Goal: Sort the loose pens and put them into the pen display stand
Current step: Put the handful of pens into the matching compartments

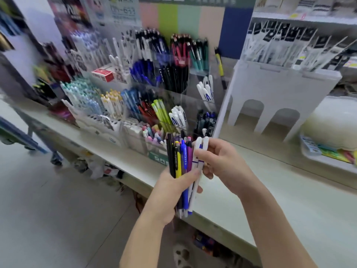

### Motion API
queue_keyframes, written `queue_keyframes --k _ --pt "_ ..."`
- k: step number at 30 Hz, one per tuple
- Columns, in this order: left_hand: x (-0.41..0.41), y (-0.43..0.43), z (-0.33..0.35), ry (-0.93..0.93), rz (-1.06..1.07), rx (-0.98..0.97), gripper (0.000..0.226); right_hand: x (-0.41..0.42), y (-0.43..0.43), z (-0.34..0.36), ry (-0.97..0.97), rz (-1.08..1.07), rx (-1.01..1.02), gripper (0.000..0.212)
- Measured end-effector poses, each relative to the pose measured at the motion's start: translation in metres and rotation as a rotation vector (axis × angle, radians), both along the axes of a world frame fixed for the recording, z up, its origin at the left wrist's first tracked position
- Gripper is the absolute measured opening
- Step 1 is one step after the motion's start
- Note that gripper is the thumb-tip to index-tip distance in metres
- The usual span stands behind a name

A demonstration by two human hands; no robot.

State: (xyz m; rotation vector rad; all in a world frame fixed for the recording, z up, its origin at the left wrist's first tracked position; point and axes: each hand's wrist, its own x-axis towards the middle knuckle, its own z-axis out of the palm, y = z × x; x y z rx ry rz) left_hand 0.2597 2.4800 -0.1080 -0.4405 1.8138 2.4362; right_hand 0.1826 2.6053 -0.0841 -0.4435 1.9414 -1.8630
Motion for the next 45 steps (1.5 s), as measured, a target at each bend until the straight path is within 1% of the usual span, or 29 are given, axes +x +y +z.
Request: queue_keyframes --k 2,4,5,7,9,11,13,17,19,20,22,23,26,28,29,30,32,33,34,35,36,37,38,39,41,45 --pt "-0.015 -0.019 -0.004 -0.01 0.026 0.03 0.042 -0.015 -0.013 0.001 0.008 0.005 -0.01 0.007" --pt "-0.036 -0.04 -0.008 -0.02 0.09 0.027 0.043 -0.032 -0.026 0.003 0.041 -0.067 -0.051 0.005" --pt "-0.047 -0.052 -0.009 -0.012 0.122 0.018 0.039 -0.041 -0.031 0.005 0.075 -0.134 -0.068 0.005" --pt "-0.07 -0.074 -0.006 0.021 0.162 0.0 0.024 -0.06 -0.038 0.012 0.173 -0.321 -0.105 0.007" --pt "-0.091 -0.092 -0.002 0.042 0.137 -0.004 0.017 -0.077 -0.043 0.018 0.341 -0.541 -0.083 0.01" --pt "-0.109 -0.105 0.0 0.064 0.064 -0.002 0.018 -0.089 -0.051 0.018 0.573 -0.688 0.059 0.007" --pt "-0.124 -0.113 0.0 0.076 -0.007 0.031 0.018 -0.096 -0.065 0.012 0.75 -0.735 0.248 0.004" --pt "-0.142 -0.124 -0.006 0.09 -0.135 0.076 0.021 -0.101 -0.095 -0.01 0.86 -0.732 0.578 0.008" --pt "-0.15 -0.131 -0.009 0.111 -0.211 0.069 0.024 -0.103 -0.105 -0.017 0.891 -0.725 0.735 0.015" --pt "-0.154 -0.135 -0.01 0.126 -0.254 0.074 0.026 -0.104 -0.11 -0.02 0.892 -0.719 0.82 0.022" --pt "-0.161 -0.143 -0.011 0.168 -0.358 0.105 0.03 -0.104 -0.117 -0.027 0.844 -0.692 0.999 0.034" --pt "-0.165 -0.147 -0.01 0.187 -0.417 0.129 0.033 -0.104 -0.121 -0.029 0.828 -0.691 1.078 0.035" --pt "-0.174 -0.158 -0.009 0.214 -0.556 0.216 0.035 -0.099 -0.132 -0.023 0.676 -0.592 1.29 0.031" --pt "-0.179 -0.165 -0.007 0.215 -0.634 0.246 0.036 -0.099 -0.133 -0.022 0.581 -0.554 1.348 0.037" --pt "-0.181 -0.169 -0.006 0.208 -0.668 0.253 0.036 -0.098 -0.134 -0.021 0.545 -0.568 1.333 0.04" --pt "-0.182 -0.173 -0.004 0.2 -0.7 0.255 0.035 -0.097 -0.135 -0.018 0.56 -0.63 1.281 0.039" --pt "-0.184 -0.182 -0.004 0.198 -0.767 0.215 0.028 -0.093 -0.144 -0.012 0.705 -0.891 1.095 0.032" --pt "-0.185 -0.186 -0.004 0.194 -0.797 0.173 0.024 -0.09 -0.148 -0.008 0.743 -0.978 0.949 0.033" --pt "-0.185 -0.189 -0.005 0.185 -0.814 0.132 0.023 -0.086 -0.154 -0.002 0.68 -0.966 0.746 0.036" --pt "-0.185 -0.193 -0.005 0.179 -0.828 0.102 0.024 -0.083 -0.162 0.005 0.551 -0.903 0.543 0.037" --pt "-0.185 -0.196 -0.005 0.185 -0.849 0.082 0.024 -0.081 -0.169 0.011 0.412 -0.826 0.397 0.035" --pt "-0.185 -0.2 -0.005 0.202 -0.871 0.07 0.022 -0.08 -0.175 0.015 0.302 -0.743 0.326 0.029" --pt "-0.184 -0.203 -0.005 0.213 -0.886 0.063 0.019 -0.08 -0.18 0.018 0.249 -0.67 0.286 0.021" --pt "-0.184 -0.206 -0.005 0.211 -0.892 0.069 0.016 -0.078 -0.183 0.019 0.215 -0.629 0.241 0.018" --pt "-0.184 -0.213 -0.004 0.187 -0.897 0.113 0.015 -0.077 -0.185 0.019 0.156 -0.605 0.134 0.024" --pt "-0.184 -0.217 -0.002 0.166 -0.906 0.205 0.032 -0.079 -0.185 0.021 0.053 -0.631 -0.017 0.025"
